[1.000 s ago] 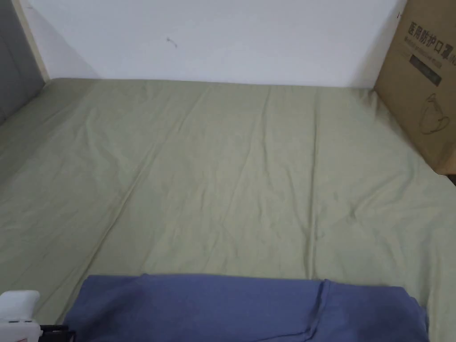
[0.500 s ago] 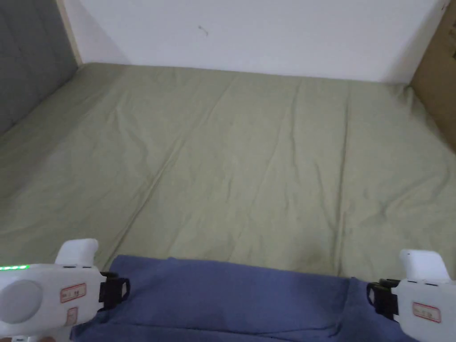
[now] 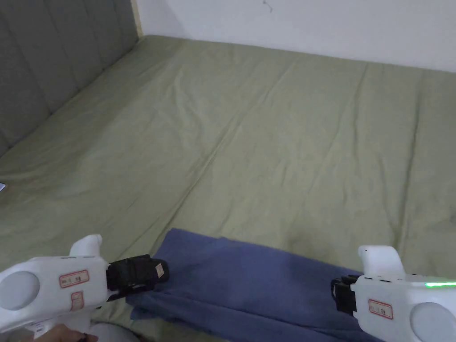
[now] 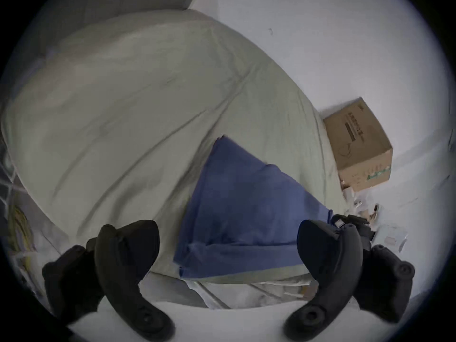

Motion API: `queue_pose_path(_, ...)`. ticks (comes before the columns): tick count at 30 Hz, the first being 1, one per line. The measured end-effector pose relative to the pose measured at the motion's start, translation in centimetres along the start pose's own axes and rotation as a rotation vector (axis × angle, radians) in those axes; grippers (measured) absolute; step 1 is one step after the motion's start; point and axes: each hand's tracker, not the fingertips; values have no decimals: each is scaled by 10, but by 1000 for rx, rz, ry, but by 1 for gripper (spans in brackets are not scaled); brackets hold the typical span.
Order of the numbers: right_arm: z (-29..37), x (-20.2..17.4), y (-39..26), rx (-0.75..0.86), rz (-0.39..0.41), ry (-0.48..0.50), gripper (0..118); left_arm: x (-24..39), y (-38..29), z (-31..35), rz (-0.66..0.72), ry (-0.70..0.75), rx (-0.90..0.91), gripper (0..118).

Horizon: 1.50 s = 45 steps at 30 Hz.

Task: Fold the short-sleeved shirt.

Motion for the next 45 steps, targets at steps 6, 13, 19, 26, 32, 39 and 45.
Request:
queue_pose_path(6,-8,-6,-2,-37,12,13,0,-30,-13,-29,244,-210,-6,116)
queue_pose_path(13,-15,0,-6,-67,-14,16,0,-57,-13,-59,482,-341,-8,64)
queue_pose_path(19,-11,7,-8,-68,-17,7,0,-44,-6,-50,387,-249,-26,7)
queue_pose_path(26,-11,16,-9,-68,-72,23,0,-43,18,-18,281,-162,38,7)
queue_pose_path(32,-13,20,-10,-67,-96,27,0,-46,25,25,268,-39,87,7)
queue_pose_path(39,-13,24,-13,-56,-123,46,0,-25,28,29,208,-13,104,7)
queue_pose_path(45,-10,33,-16,-48,-148,57,0,51,31,27,-45,-24,89,7)
